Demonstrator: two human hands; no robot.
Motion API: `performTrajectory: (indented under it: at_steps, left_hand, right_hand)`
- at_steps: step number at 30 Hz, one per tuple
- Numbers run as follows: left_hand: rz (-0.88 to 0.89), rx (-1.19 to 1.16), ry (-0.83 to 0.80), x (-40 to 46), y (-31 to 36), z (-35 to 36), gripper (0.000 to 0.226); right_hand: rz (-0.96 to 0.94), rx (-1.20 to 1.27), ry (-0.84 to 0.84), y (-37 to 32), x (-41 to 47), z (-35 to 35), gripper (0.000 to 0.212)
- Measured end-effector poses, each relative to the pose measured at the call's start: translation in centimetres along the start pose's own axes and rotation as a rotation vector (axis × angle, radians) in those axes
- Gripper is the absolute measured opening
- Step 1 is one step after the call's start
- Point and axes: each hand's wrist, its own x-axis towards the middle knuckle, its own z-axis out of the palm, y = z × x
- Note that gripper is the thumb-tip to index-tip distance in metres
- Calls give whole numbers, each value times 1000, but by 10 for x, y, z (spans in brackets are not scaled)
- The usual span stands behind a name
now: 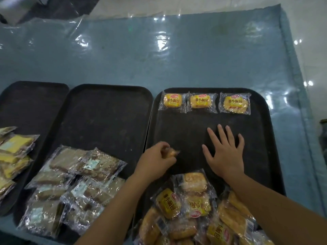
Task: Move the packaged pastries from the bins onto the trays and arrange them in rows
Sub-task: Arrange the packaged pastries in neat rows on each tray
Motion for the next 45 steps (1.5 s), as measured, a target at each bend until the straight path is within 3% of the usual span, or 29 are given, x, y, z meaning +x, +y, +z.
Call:
performTrajectory:
  at_steps: [2,4,7,10,12,18,19,21,23,24,26,29,32,34,36,38,41,43,45]
  left_hand:
    - [-51,-280,-86,9,5,-20,22]
    - [-35,-366,-234,22,7,-33,13]
    - [-20,-366,-400,40,10,-41,18]
    - [36,-242,-430,55,16,-41,24]
    - [84,-207,-364,64,19,-36,27]
    - [275,-76,58,68,18,-21,38]
    - [317,-86,40,66,17,-19,36]
    - [332,-92,-158,61,15,-17,30]
    - [333,162,-325,56,11,-12,34]
    - [348,278,-333,55,7,-8,38]
    - [354,354,-224,50,3,-1,42]
    - [236,358,92,44,2,9,48]
    - [23,94,278,39,7,17,49]
    - [79,-83,369,30,8,25,43]
    - [269,-61,429,23,4,34,36]
    - [425,170,346,24,-4,45,41]
    - [475,538,113,35,-14,51,51]
    - [446,573,75,39,-17,49,53]
    - [381,454,105,41,-11,37,54]
  right_hand:
    - [-4,2,1,0,0,0,65]
    - [-4,3,-6,0,-1,-1,65]
    - [-1,4,-9,0,-1,-2,66]
    - [2,0,-14,0,-1,-2,66]
    - [-2,0,-15,-1,-1,-3,65]
    - [1,13,-14,-2,-2,-6,65]
    - [2,13,-17,-2,-1,-6,65]
    - [3,13,-25,-2,-1,-7,66]
    - [3,12,-31,-3,-1,-8,66]
    - [4,12,-30,-3,-1,-8,66]
    - [6,15,-30,-3,-2,-8,66]
    - [5,21,-33,-3,-2,-8,66]
    - [7,16,-33,-3,-2,-7,66]
    - [10,15,-32,-3,-1,-7,66]
    - [11,14,-30,-3,-1,-7,65]
    - [10,10,-28,-3,-1,-6,65]
    - [12,8,-22,-3,-2,-6,66]
    - [11,2,-15,-4,-2,-6,66]
    - [13,-3,-14,-3,-2,-6,66]
